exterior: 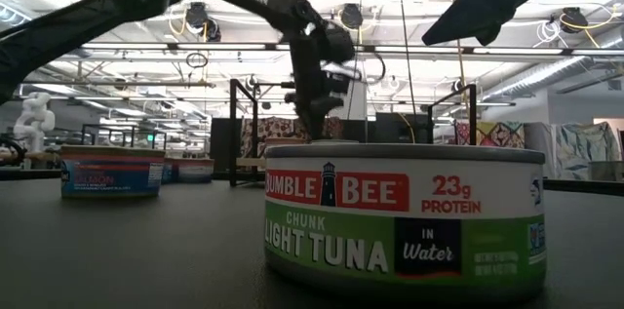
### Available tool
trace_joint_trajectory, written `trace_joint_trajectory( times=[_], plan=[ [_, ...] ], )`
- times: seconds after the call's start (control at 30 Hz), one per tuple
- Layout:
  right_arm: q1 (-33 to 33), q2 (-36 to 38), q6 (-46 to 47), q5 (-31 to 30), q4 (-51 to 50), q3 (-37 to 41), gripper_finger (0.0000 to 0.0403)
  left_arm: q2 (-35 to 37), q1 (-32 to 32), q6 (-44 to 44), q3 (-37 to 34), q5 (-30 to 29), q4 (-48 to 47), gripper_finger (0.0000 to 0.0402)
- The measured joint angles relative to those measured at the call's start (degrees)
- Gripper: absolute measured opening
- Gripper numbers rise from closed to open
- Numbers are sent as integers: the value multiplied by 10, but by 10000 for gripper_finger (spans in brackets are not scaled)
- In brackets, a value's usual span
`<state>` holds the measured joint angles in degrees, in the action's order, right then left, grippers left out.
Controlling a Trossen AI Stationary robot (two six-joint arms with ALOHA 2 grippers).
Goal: Stack canned seafood by type on shelf
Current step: Adjust the tuna cans and align them by color on the shelf, then put the center blue tuna can on the shelf
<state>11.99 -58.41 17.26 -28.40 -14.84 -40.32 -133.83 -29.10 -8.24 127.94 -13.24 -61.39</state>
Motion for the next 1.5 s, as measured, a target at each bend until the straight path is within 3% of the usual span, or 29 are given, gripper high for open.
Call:
trace_joint_trajectory(
  times=[0.23,0.5,0.73,0.87,1.0,1.17,1.37,1.5],
  plan=[
    [0,0,0,0,0,0,0,31,19,-17,2,4,17,77],
    [1,0,3,3,-3,0,0,70,47,-26,3,64,-19,77],
    [4,0,15,18,-2,0,0,159,87,-10,-5,63,-114,77],
    [12,0,34,32,1,0,0,238,122,15,-60,73,-119,77],
    [27,0,53,63,5,0,0,331,164,52,-177,72,-88,77],
    [53,-10,75,62,29,0,0,480,233,111,-404,72,51,77],
    [70,-55,69,63,132,0,0,641,320,144,-705,59,368,77],
    [69,-91,67,63,192,0,0,709,369,134,-889,58,612,77]
  ],
)
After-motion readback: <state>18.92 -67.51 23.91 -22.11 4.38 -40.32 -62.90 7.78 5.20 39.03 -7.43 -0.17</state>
